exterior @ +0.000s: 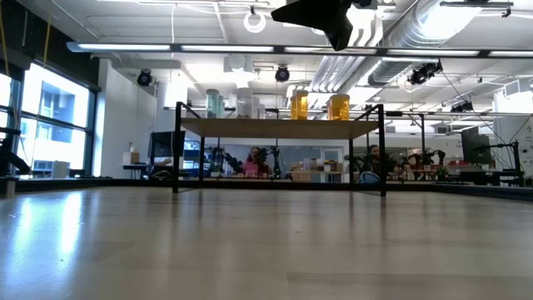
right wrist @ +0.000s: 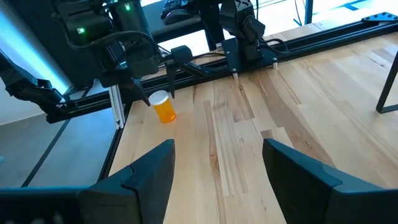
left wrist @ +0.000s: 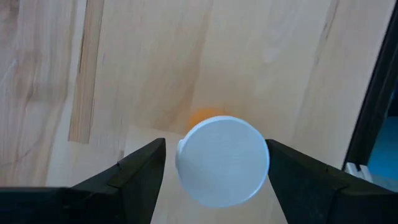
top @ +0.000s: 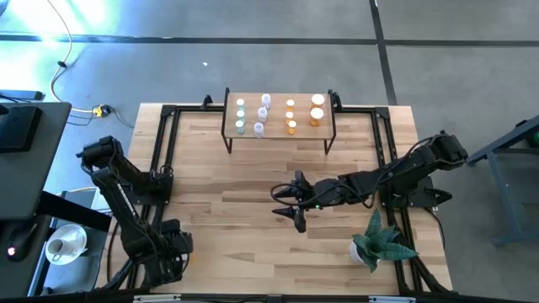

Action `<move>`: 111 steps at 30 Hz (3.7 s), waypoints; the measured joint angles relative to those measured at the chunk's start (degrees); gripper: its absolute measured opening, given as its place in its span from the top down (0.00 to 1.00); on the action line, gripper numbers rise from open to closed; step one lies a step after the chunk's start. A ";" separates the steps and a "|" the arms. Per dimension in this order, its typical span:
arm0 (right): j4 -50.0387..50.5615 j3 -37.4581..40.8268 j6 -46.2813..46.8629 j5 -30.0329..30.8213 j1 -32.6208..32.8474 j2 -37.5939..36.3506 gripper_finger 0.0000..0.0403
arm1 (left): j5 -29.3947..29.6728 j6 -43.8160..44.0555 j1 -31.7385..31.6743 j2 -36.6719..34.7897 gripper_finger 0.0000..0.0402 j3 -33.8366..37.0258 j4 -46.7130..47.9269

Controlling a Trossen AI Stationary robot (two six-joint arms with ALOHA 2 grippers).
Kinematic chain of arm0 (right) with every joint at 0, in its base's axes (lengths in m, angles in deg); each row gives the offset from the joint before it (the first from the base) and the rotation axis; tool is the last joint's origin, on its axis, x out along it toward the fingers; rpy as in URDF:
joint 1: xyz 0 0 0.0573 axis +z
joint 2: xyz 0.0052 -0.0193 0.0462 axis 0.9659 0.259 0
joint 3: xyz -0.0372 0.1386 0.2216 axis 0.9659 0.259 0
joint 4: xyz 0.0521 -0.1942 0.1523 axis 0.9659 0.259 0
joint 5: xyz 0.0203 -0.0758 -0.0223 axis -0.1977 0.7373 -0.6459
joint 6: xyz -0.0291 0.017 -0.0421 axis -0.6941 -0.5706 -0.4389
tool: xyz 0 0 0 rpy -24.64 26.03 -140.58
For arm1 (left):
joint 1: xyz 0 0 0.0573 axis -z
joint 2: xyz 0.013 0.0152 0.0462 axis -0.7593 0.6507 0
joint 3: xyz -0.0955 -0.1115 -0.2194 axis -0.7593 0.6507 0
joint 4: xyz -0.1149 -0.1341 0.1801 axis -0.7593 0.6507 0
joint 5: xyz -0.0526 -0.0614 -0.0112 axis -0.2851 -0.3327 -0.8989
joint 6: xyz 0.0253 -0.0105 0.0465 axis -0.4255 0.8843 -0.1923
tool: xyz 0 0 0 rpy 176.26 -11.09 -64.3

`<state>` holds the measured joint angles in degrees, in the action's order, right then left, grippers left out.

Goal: Pick and place medicine bottles onto shelf by color
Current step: Put the large orange pill bottle on the shelf aligned with the other large orange pill bottles

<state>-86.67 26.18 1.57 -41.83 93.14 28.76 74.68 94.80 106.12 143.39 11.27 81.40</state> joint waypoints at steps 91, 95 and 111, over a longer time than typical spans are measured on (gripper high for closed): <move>12.69 -8.37 -4.76 -10.89 1.91 1.71 0.26 | -0.27 -72.82 -42.77 1.74 0.51 -16.81 -19.74; 12.49 -8.35 -4.96 -12.68 1.84 3.80 0.26 | 0.24 -73.11 -42.79 1.74 0.51 -16.83 -21.92; 12.54 -8.35 -5.83 -6.82 1.75 5.35 0.26 | 0.46 -72.02 -42.95 1.74 0.51 -16.85 -22.52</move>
<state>-74.14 17.83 -4.26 -48.65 94.89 34.11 75.14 22.78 63.17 145.13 -5.58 58.88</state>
